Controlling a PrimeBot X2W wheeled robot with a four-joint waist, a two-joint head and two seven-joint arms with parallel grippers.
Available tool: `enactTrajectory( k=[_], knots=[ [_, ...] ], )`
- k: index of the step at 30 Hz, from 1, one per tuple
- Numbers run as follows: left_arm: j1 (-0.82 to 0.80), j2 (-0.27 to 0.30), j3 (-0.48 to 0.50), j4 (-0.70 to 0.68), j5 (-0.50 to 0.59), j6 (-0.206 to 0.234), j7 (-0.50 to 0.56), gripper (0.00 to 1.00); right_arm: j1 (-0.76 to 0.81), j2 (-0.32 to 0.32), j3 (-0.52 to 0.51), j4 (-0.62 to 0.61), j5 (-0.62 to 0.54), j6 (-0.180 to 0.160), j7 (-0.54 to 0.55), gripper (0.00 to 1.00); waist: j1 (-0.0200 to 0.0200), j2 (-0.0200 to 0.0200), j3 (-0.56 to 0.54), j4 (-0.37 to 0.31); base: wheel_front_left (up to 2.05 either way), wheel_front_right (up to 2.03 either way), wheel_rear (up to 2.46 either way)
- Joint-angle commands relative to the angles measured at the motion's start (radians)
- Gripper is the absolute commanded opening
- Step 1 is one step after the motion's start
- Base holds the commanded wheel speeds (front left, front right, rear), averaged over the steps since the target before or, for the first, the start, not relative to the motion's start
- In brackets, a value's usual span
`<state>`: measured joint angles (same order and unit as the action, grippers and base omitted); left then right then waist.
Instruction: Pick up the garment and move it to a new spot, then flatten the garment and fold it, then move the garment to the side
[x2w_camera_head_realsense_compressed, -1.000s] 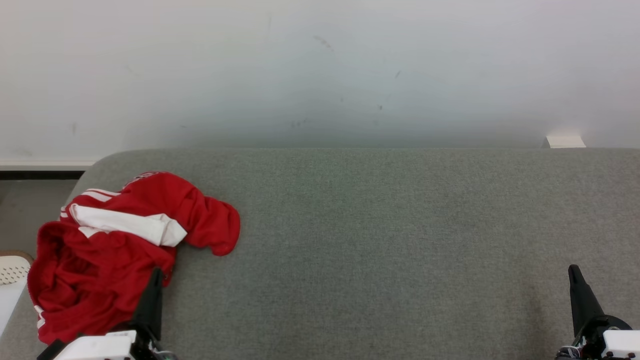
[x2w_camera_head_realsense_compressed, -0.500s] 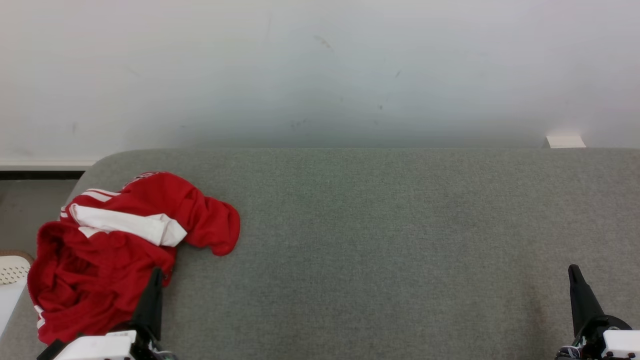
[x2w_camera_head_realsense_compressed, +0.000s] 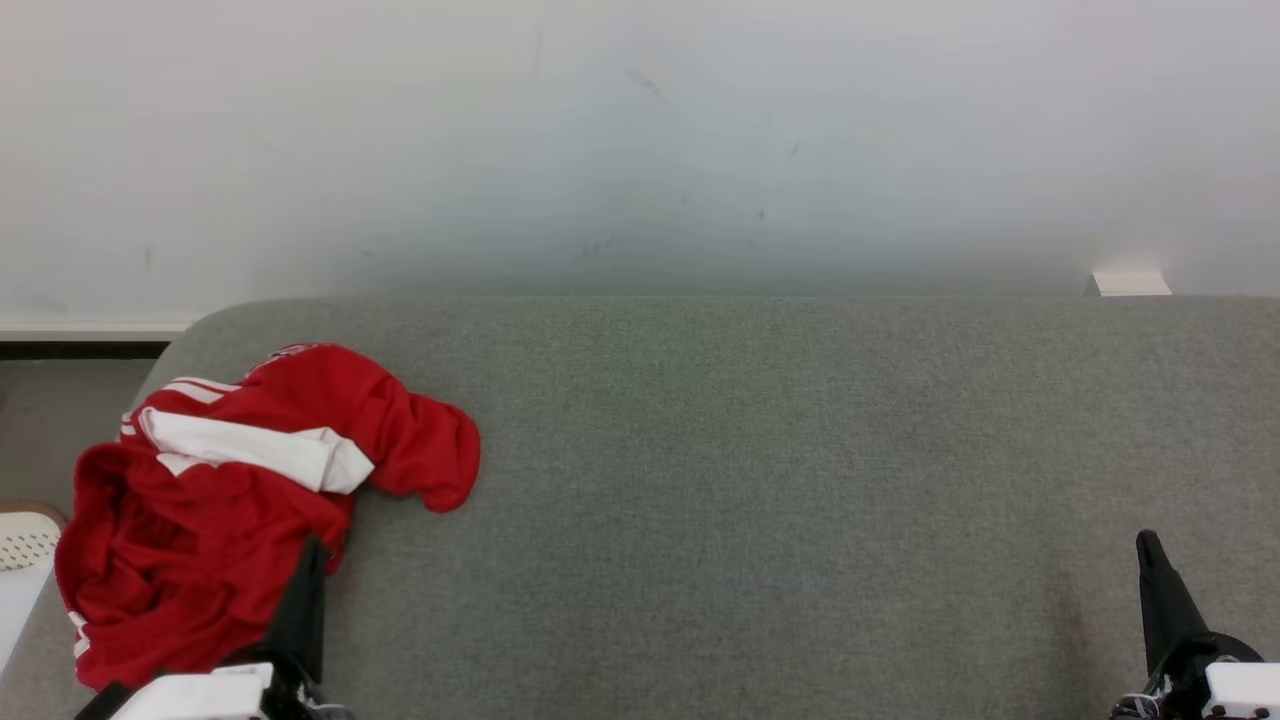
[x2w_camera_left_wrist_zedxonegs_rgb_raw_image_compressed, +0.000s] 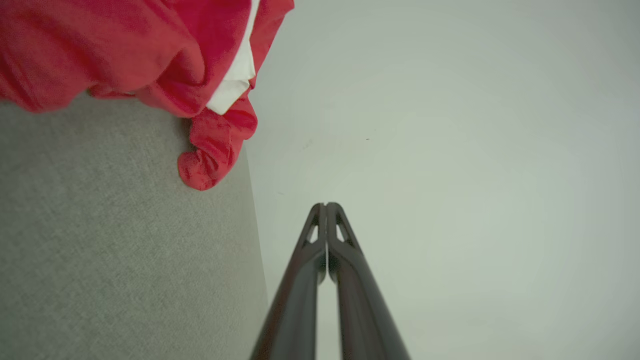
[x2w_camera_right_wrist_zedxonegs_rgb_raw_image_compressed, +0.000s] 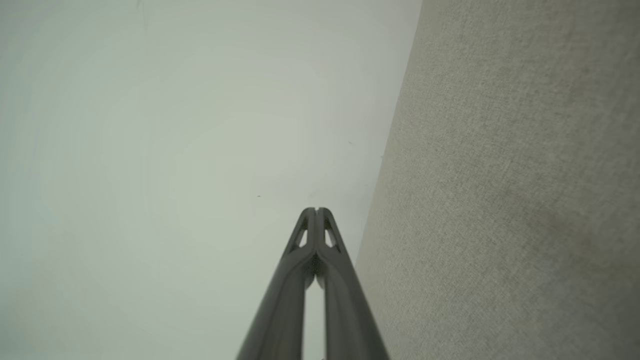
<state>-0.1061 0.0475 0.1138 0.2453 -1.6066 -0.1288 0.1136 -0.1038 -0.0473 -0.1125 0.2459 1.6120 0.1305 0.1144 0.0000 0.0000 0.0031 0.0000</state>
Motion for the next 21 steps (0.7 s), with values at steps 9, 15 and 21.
enactTrajectory(
  k=[9,15,21],
  knots=[
    [0.026,-0.009,-0.016,0.021,-0.003,0.003,-0.021,1.00,0.029,0.014,0.024,0.013,0.005,0.000,-0.018,1.00,0.0001,0.0000,0.001,0.000,0.00,0.00,0.00],
    [0.025,-0.008,-0.026,-0.009,0.024,0.002,-0.052,1.00,0.027,0.013,0.056,-0.024,0.004,0.000,-0.047,1.00,0.0001,0.0000,0.001,-0.001,0.00,0.00,0.00],
    [0.027,-0.007,-0.033,-0.037,0.086,0.002,-0.080,1.00,0.025,0.004,0.087,-0.059,-0.037,0.000,-0.078,1.00,0.0001,0.0000,0.001,-0.003,0.00,0.00,0.00]
  ],
)
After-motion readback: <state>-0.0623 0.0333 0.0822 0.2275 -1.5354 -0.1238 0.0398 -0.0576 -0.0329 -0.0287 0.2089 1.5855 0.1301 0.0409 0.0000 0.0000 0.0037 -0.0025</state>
